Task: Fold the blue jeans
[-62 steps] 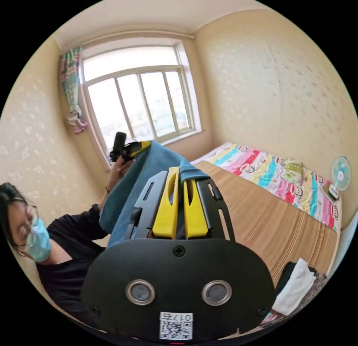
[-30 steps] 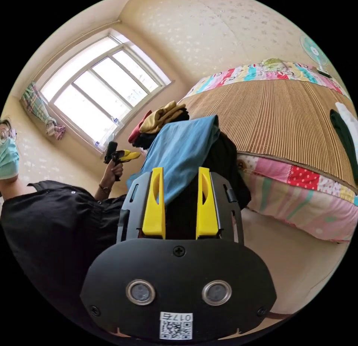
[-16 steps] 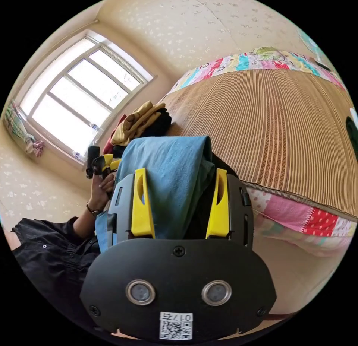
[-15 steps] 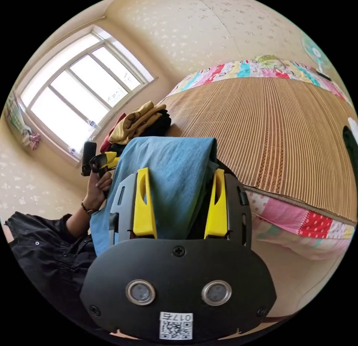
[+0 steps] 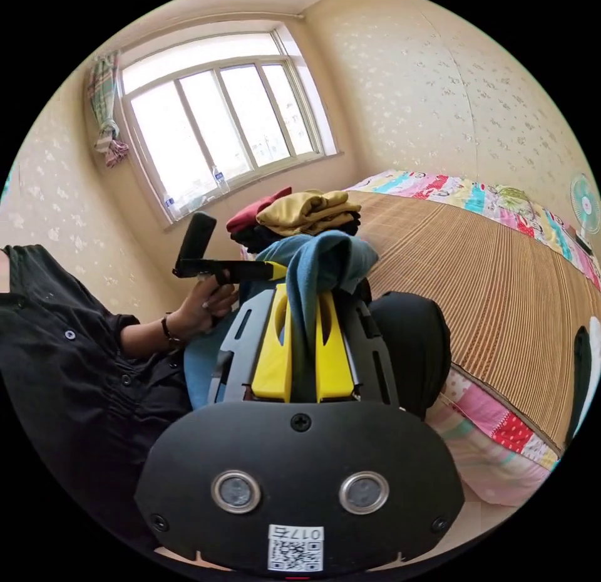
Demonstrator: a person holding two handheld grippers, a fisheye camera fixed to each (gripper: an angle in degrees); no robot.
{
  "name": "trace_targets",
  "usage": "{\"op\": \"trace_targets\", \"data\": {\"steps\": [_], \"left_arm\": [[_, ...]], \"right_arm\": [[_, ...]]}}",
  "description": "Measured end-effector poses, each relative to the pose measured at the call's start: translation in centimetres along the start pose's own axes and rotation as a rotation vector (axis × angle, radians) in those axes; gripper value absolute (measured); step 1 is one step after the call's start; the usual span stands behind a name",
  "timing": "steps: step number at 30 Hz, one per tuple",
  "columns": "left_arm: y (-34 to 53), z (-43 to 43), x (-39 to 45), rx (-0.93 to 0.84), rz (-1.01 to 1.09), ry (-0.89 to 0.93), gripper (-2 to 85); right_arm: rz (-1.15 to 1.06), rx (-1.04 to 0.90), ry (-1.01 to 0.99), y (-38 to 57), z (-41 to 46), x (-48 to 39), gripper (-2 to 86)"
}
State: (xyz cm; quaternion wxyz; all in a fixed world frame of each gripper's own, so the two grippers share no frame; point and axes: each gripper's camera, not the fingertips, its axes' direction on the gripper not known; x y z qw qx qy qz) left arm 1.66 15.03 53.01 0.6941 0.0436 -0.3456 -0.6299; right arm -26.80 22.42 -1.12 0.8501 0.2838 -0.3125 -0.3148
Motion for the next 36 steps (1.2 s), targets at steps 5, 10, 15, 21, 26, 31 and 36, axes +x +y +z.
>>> {"op": "trace_targets", "data": {"steps": [5,10,15,21,26,31,36], "left_arm": [[-4.6,-16.7,4.8,0.268,0.111,-0.149,7.7],[-20.4,-27.5,1.9,0.341,0.124,-0.309,7.7],[-39.4,-27.1,-15.9,0.113,-0.235,-0.489,10.3],[-31.4,-16.4,-32.8,-0.229,-0.364,-0.68,13.1],[-22.2,-23.4,-28.8,0.19,-0.338,-0.528,9.2],[-11.7,-27.7,-16.0,0.413,-0.242,-0.382,8.3],[0.5,-21.3,-7.1,0.254,-0.147,-0.4,5.7]], "right_arm": [[-0.04,0.144,-0.178,-6.7,-2.1,-1.7,5.0],[0.008,0.229,-0.255,-19.8,2.1,0.4,5.2],[0.358,-0.073,-0.054,-36.1,15.1,8.2,9.4],[0.301,-0.142,0.083,-27.3,14.8,11.1,8.4],[0.361,-0.122,0.248,-15.0,7.6,18.1,7.2],[0.482,-0.003,0.463,-4.9,-4.8,23.9,6.8],[0.86,0.126,0.689,8.8,-17.8,32.7,6.4]]}}
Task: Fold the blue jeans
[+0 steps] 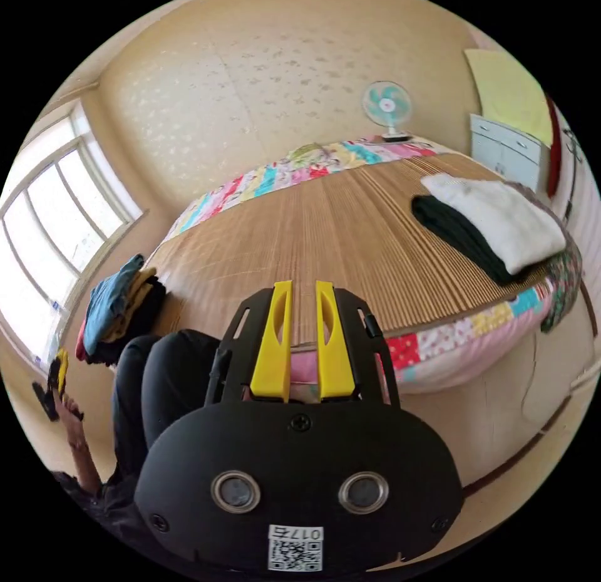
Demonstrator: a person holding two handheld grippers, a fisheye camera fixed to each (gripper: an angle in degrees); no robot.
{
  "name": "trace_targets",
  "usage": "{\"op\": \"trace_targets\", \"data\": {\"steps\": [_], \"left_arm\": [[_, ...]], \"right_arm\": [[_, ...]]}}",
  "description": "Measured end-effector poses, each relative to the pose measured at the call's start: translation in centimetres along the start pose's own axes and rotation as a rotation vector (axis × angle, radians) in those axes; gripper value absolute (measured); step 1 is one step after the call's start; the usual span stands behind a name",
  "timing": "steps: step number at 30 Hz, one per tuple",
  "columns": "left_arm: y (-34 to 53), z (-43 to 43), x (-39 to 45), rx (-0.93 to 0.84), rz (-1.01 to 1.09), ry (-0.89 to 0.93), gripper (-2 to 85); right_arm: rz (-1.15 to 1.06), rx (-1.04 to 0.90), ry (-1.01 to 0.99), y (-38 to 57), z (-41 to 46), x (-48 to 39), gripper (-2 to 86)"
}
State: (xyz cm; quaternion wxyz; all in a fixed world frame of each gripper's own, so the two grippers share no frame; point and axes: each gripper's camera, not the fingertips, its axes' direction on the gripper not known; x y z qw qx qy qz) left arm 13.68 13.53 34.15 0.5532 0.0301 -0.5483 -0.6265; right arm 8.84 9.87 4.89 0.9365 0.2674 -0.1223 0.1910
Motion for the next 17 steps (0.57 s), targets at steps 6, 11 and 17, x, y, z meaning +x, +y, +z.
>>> {"op": "trace_targets", "data": {"steps": [6,11,17], "left_arm": [[3.0,5.2,1.9,-0.298,0.028,0.015,-0.3],[-0.2,4.4,3.2,-0.255,0.022,0.049,-0.5],[0.8,3.7,4.5,-0.28,0.042,-0.126,-0.6]], "right_arm": [[0.43,0.174,0.003,-4.9,-4.0,17.6,7.2],[0.68,0.276,-0.023,-7.4,-6.1,25.2,7.8],[0.785,0.096,-0.095,-10.4,-3.1,29.5,9.4]]}}
